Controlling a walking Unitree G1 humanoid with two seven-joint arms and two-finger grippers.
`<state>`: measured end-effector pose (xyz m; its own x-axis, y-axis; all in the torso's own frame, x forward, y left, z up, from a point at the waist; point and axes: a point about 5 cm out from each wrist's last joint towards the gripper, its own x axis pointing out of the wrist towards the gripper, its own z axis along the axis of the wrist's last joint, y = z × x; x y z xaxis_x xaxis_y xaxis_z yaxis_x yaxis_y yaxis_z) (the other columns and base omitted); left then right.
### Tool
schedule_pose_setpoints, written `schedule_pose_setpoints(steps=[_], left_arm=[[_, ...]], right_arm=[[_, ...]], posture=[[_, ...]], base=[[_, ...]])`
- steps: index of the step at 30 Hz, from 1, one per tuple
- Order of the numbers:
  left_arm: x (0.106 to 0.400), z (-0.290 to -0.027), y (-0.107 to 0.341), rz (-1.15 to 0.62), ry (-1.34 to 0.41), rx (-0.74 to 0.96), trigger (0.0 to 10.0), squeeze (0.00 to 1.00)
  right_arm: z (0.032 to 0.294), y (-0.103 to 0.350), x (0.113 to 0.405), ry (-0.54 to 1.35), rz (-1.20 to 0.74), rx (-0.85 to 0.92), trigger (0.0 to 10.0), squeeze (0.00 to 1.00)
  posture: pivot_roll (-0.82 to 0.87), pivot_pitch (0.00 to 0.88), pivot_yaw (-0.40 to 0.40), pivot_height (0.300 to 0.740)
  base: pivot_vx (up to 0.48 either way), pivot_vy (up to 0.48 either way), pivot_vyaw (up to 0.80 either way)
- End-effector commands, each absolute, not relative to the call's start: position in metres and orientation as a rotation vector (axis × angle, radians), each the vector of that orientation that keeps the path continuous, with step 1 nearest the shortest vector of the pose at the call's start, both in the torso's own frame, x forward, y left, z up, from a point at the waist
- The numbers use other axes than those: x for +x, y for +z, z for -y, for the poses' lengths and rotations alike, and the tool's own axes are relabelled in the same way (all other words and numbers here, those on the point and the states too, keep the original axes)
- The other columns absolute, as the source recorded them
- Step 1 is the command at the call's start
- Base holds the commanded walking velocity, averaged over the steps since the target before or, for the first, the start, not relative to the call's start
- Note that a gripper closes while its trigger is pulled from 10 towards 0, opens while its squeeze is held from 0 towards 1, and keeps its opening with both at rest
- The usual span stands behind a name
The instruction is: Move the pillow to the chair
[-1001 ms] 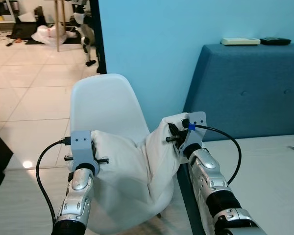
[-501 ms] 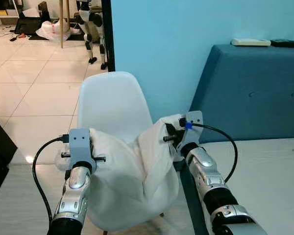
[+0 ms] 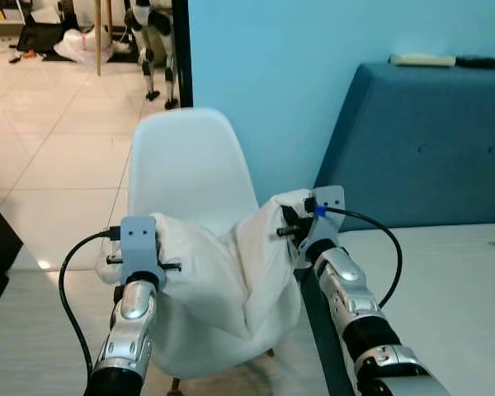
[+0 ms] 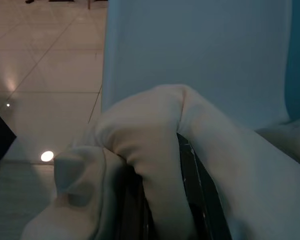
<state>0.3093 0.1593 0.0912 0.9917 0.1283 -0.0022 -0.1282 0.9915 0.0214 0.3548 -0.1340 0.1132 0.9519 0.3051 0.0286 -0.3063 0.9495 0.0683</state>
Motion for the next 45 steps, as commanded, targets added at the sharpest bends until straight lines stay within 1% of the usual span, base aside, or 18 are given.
schedule_pose_setpoints(steps=[1,15,21,23,27,37,42,45], left_arm=[[0.311,-0.155,0.096,0.031,0.111,0.044,10.0,0.00],[0.310,-0.155,0.094,0.035,0.113,0.067,10.0,0.00],[0.308,-0.156,0.087,-0.006,0.122,0.102,10.0,0.00],[0.307,-0.162,0.077,-0.073,0.148,0.110,10.0,0.00],[0.306,-0.170,0.070,-0.129,0.172,0.106,10.0,0.00],[0.317,-0.171,0.075,-0.148,0.197,0.095,10.0,0.00],[0.321,-0.174,0.076,-0.159,0.199,0.116,10.0,0.00],[0.328,-0.179,0.092,-0.053,0.231,0.148,10.0,0.00]], right_arm=[[0.131,0.118,0.356,0.319,0.054,0.080,10.0,0.00],[0.132,0.116,0.353,0.314,0.058,0.080,10.0,0.00],[0.133,0.113,0.353,0.309,0.038,0.082,10.0,0.00],[0.132,0.109,0.354,0.304,0.020,0.104,10.0,0.00],[0.129,0.107,0.354,0.314,-0.003,0.094,10.0,0.00],[0.127,0.114,0.363,0.347,-0.017,0.060,10.0,0.00],[0.125,0.118,0.367,0.364,-0.015,0.047,10.0,0.00],[0.123,0.129,0.373,0.380,0.025,0.099,10.0,0.00]], posture=[[0.02,0.058,-0.027,0.610],[0.02,0.066,-0.024,0.550],[0.02,0.070,-0.023,0.550],[0.02,0.072,-0.024,0.550],[0.02,0.072,-0.025,0.550],[0.02,0.071,-0.027,0.550],[0.02,0.068,-0.021,0.550],[0.02,0.069,-0.017,0.550]], base=[[0.000,0.000,0.00],[0.000,0.000,0.00],[0.000,0.000,0.00],[0.000,0.000,0.00],[0.000,0.000,0.00],[0.000,0.000,0.00],[0.000,0.000,0.00],[0.000,0.000,0.00]])
